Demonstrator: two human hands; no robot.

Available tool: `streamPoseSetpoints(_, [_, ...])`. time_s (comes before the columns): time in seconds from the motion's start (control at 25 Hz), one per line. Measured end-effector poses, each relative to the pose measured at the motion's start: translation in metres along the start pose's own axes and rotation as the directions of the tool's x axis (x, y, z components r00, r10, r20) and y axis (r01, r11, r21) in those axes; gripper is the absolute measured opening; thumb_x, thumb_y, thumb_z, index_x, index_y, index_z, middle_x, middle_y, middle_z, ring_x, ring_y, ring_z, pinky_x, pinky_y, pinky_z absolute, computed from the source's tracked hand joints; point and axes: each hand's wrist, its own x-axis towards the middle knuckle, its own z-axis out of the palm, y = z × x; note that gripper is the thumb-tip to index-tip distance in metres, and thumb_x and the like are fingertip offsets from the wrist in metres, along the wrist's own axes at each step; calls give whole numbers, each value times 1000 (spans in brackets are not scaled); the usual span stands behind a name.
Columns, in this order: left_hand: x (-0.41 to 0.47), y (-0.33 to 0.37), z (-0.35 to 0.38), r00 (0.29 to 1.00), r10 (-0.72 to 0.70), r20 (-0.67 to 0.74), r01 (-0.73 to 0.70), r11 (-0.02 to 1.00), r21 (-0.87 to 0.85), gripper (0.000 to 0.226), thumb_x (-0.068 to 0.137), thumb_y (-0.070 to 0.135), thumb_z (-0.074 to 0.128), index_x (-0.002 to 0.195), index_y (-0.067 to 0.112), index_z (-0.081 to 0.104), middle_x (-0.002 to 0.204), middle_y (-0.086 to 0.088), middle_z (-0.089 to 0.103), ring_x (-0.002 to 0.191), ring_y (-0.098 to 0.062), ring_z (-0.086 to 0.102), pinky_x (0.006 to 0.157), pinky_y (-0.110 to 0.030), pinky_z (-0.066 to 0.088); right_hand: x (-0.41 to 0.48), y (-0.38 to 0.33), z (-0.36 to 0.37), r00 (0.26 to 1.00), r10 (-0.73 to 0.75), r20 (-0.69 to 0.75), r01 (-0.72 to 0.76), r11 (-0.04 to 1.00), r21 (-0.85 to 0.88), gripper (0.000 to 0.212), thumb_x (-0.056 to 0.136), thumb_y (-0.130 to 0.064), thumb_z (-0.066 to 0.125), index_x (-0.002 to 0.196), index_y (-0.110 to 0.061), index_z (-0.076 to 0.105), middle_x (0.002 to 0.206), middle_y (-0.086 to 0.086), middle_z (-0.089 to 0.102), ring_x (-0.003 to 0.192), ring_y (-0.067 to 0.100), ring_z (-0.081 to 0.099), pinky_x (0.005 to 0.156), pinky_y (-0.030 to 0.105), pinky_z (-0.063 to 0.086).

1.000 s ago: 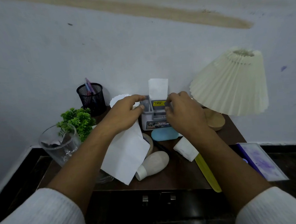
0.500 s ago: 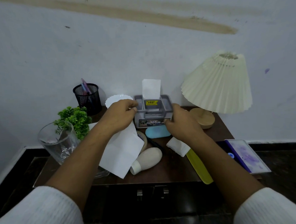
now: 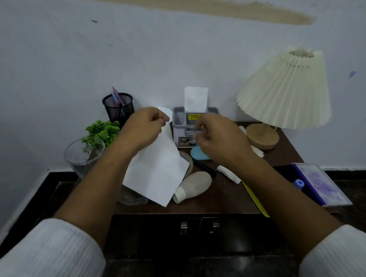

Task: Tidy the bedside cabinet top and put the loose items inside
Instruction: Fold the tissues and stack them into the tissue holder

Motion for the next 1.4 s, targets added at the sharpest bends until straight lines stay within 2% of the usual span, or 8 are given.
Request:
streamPoseSetpoints(0.2, [-12, -4, -6, 992, -30, 120, -3, 964, 267, 25, 98, 12, 51, 109, 21, 71, 120, 0, 68, 110, -19, 63, 94, -33, 50, -3, -14, 33, 912, 6, 410, -11, 1000, 10, 37, 88, -47, 69, 111, -19, 65, 100, -3, 65, 89, 17, 62, 76, 33, 53])
streamPoseSetpoints(0.4, [-18, -15, -4, 958, -35, 286, -117, 858, 499, 54, 93, 14, 64, 143, 24, 49, 141, -1, 56, 126, -22, 52, 100, -35, 45, -8, -11, 45, 905, 64, 422, -67, 998, -7, 42, 79, -52, 75, 108, -23, 64, 106, -4, 57, 94, 15, 58, 81, 35, 51])
streamPoseSetpoints(0.64, [-14, -11, -5, 955, 37, 294, -212, 777, 592, 37, 87, 25, 72, 123, 34, 65, 102, 13, 61, 108, -14, 58, 100, -39, 43, -6, -16, 32, 951, 81, 298, -140, 973, 182, 6, 88, -23, 71, 86, -19, 67, 89, -8, 67, 83, 9, 62, 78, 31, 54])
streamPoseSetpoints(0.88, [-16, -16, 7, 938, -9, 346, -226, 741, 633, 66, 88, 21, 72, 148, 29, 45, 142, 1, 53, 128, -22, 51, 104, -43, 46, -10, -11, 35, 912, 111, 394, -185, 971, 154, 34, 84, -35, 77, 112, -20, 64, 98, -5, 65, 88, 13, 62, 79, 34, 54])
streamPoseSetpoints(1.04, [-13, -18, 6, 939, -23, 343, -221, 726, 651, 55, 88, 25, 71, 139, 31, 53, 109, 11, 58, 107, -17, 53, 96, -39, 43, -10, -10, 41, 900, 112, 422, -170, 980, 104, 35, 83, -23, 77, 116, -19, 68, 104, -3, 68, 94, 15, 63, 86, 36, 56])
streamPoseSetpoints(1.16, [-12, -15, 2, 942, 74, 327, -264, 765, 588, 59, 84, 22, 73, 139, 34, 53, 127, 4, 54, 123, -21, 50, 102, -44, 42, -7, -11, 32, 933, 87, 348, -174, 959, 225, 7, 86, -18, 72, 90, -24, 69, 85, -6, 67, 79, 11, 63, 72, 31, 53])
streamPoseSetpoints(1.24, [-15, -7, -3, 940, 181, 288, -291, 865, 409, 62, 80, 16, 71, 138, 32, 55, 139, 2, 52, 129, -20, 48, 105, -43, 43, -4, -13, 22, 960, 62, 273, -163, 918, 363, 10, 88, -18, 70, 82, -24, 65, 80, -6, 65, 75, 11, 63, 66, 28, 51])
streamPoseSetpoints(1.4, [-23, 8, -15, 967, 218, 133, -237, 961, 141, 31, 78, 26, 69, 108, 22, 70, 110, 0, 67, 98, -19, 64, 85, -40, 56, 2, -13, 0, 985, 110, 131, -171, 701, 692, 6, 92, -10, 67, 92, -6, 63, 92, 12, 68, 84, 19, 67, 72, 35, 57])
